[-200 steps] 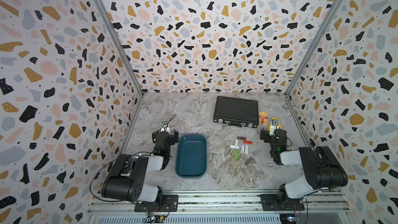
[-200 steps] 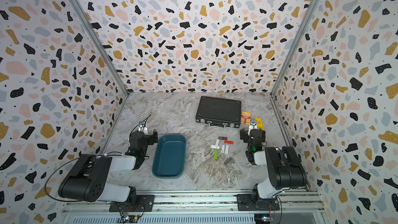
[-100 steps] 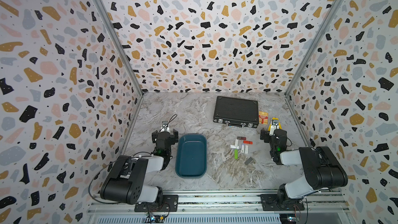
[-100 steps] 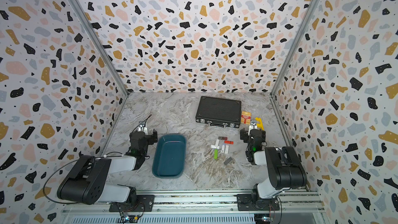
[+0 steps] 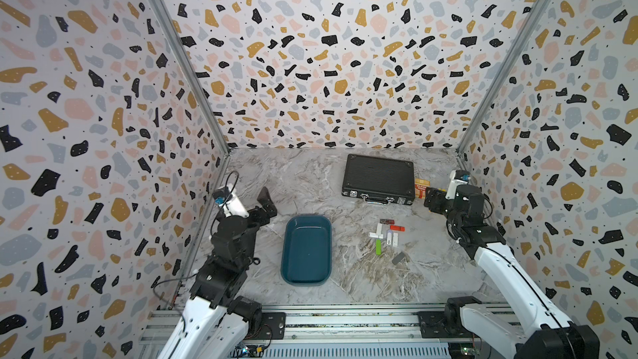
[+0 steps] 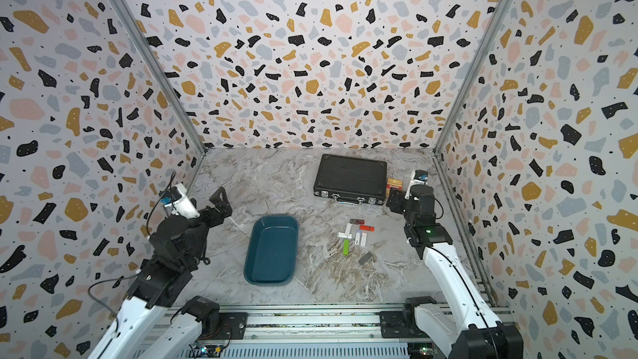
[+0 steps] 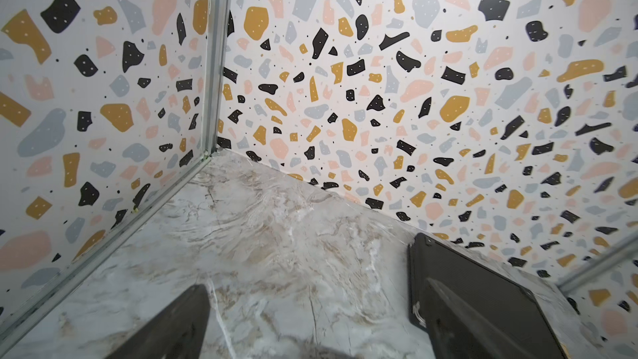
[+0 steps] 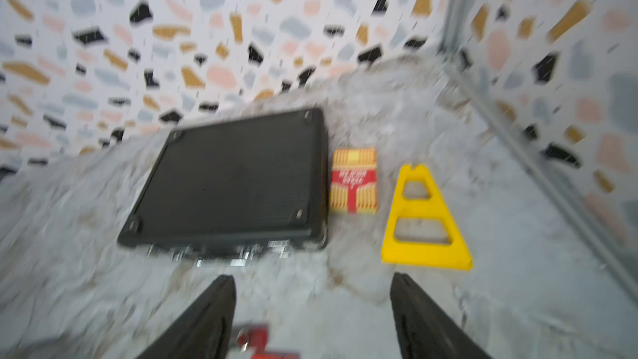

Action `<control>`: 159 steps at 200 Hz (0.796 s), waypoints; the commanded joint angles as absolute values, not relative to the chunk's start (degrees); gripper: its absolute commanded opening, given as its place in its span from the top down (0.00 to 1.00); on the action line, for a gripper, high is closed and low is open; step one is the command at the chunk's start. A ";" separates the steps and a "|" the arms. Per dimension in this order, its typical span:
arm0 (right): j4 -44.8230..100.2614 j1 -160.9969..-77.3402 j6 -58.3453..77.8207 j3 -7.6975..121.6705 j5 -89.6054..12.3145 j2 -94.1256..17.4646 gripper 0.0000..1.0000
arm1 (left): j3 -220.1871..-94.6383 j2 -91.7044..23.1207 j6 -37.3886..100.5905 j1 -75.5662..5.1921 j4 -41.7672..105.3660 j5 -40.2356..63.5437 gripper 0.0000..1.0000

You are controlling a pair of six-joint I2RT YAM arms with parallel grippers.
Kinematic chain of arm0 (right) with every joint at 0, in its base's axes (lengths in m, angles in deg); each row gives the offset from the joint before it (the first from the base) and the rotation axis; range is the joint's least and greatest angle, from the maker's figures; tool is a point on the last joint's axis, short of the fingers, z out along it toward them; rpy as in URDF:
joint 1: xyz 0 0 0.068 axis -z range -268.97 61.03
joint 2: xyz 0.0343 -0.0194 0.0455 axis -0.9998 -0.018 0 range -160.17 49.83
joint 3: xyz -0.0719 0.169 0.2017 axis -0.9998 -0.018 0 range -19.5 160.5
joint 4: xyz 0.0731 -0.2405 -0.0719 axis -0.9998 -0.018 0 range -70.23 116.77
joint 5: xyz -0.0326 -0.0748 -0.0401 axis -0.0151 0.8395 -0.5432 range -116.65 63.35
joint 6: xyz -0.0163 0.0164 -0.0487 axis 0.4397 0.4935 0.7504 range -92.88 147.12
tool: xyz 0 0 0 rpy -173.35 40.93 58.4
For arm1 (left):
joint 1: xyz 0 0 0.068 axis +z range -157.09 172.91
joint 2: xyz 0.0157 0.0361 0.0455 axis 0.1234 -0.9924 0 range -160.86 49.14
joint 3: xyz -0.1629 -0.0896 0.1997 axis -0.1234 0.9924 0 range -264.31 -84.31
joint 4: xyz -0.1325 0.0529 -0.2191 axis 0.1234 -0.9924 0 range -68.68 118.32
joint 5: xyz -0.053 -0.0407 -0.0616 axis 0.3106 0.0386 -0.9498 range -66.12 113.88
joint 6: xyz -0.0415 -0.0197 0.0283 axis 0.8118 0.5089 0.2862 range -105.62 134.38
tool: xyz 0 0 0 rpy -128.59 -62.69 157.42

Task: Put the usb flash drive into the storage box
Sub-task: Pick up the USB flash from the center of the board.

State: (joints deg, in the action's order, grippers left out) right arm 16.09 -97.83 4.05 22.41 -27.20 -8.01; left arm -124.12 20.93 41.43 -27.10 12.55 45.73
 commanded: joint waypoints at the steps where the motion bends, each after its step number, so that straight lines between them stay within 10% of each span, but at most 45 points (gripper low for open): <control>1: -8.60 -102.93 3.25 23.78 -40.25 -10.87 0.26 | -126.67 24.34 44.25 -26.92 -9.65 32.85 0.06; 159: -11.25 -120.37 -11.15 20.81 -32.19 -29.18 0.38 | -130.57 16.19 41.48 -27.95 -18.81 25.51 0.18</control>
